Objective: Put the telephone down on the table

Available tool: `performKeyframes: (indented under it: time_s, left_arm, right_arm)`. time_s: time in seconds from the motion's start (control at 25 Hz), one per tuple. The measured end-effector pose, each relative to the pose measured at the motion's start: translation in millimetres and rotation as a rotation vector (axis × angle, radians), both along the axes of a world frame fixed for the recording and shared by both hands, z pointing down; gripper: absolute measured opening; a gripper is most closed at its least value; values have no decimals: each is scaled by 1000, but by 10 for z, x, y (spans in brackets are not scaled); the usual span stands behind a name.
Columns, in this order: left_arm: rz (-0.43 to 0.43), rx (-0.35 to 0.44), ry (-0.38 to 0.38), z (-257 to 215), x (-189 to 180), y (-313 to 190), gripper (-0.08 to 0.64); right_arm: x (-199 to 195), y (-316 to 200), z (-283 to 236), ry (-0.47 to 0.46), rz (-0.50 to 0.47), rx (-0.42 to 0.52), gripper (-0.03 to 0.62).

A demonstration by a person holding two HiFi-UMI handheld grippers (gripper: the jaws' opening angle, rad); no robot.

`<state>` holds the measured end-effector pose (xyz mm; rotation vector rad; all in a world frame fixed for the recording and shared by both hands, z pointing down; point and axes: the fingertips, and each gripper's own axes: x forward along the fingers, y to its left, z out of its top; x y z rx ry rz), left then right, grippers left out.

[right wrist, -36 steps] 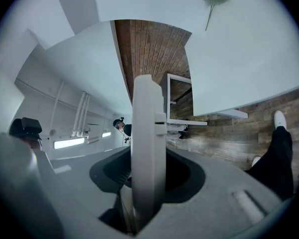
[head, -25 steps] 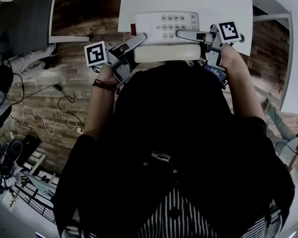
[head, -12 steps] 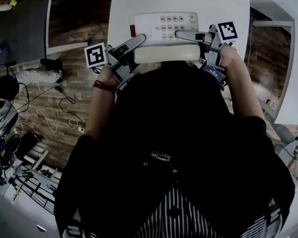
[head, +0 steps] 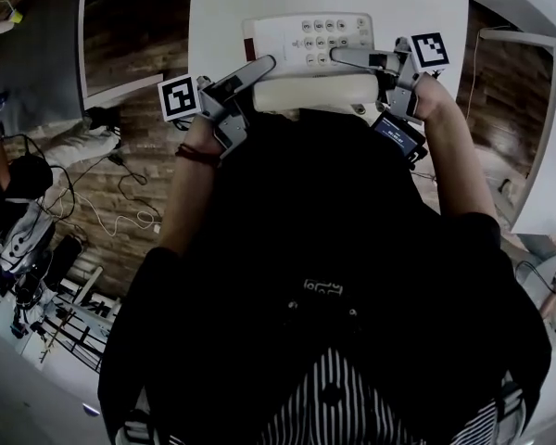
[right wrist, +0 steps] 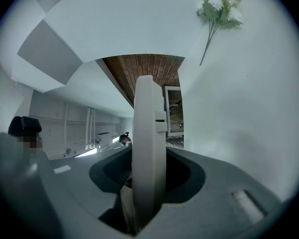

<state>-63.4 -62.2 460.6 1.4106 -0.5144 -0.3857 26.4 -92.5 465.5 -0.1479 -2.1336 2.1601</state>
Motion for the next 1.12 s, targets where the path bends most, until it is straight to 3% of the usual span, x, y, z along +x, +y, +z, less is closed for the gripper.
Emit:
performKeyframes:
  time_s: [0.24,0.4,0.52,0.76,1.12]
  left_arm:
    - [12,81,8,-85,-175,232,265]
    - [-11,79,38,-98,-179,288,265]
    - [-54,61,20,-140,-219,429,265]
    - [49,74,-37,-67,-135,325,258]
    - [81,72,-17,-39,-124,269,256]
  right_arm:
    - [-153,239,-111,33,13,78,166]
    - [-197,250,-147,55,-19,68,166]
    - [-269,316,-210,38,-86,44,166]
    - [-154,243,-162,73,-35,55,166]
    - [-139,228,-123,85,10,67,166]
